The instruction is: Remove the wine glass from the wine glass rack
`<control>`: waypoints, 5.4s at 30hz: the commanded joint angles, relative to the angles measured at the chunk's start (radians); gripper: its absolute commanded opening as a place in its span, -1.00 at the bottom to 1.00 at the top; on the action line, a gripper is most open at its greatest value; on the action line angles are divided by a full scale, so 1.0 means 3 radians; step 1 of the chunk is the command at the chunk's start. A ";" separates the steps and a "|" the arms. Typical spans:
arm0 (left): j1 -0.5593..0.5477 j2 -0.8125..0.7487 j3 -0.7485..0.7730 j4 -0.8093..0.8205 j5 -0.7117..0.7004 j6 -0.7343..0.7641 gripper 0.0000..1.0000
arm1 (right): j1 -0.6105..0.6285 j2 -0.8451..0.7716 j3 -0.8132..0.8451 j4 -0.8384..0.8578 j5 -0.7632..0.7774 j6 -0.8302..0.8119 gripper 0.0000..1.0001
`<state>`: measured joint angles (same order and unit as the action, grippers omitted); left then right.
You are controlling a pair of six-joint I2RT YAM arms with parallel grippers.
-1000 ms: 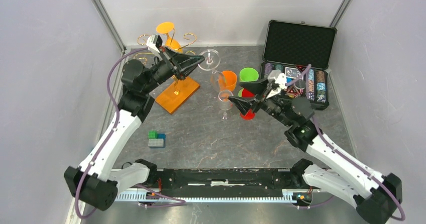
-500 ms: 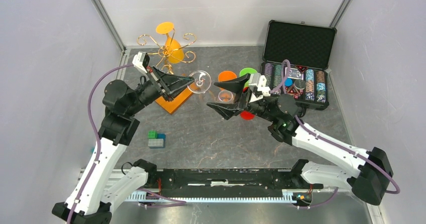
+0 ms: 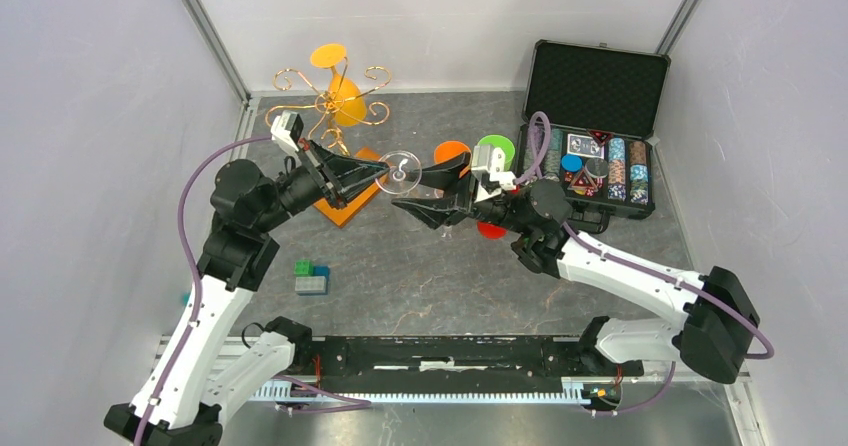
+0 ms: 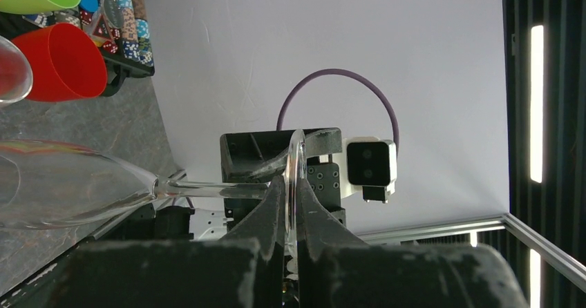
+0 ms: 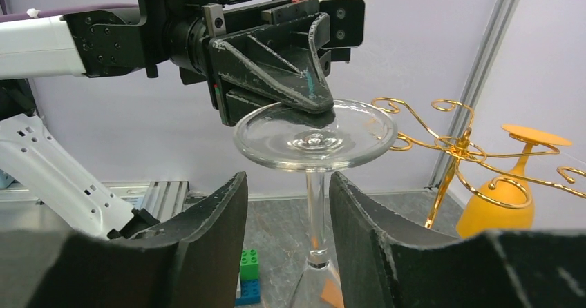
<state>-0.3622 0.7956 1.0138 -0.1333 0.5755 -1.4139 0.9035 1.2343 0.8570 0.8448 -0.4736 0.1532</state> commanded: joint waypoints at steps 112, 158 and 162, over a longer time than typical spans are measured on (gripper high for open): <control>-0.0402 0.0076 -0.0108 0.1032 -0.0691 0.0827 -0.96 | 0.0021 -0.0214 -0.1033 0.2046 0.3128 0.2439 0.59; -0.1308 0.0712 0.1306 -0.3324 -0.2153 0.3151 -0.95 | 0.0019 -0.2726 -0.1588 -0.1690 0.4306 0.1151 0.75; -0.1977 0.1084 0.1450 -0.3324 -0.2546 0.3002 -0.95 | 0.0018 -0.2748 -0.1599 -0.1754 0.4319 0.1166 0.75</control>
<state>-0.8108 1.0279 1.4097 -1.1564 -0.0402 -0.4500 0.9035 0.4225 0.3885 0.3454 0.7872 0.5175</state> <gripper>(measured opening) 0.074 0.876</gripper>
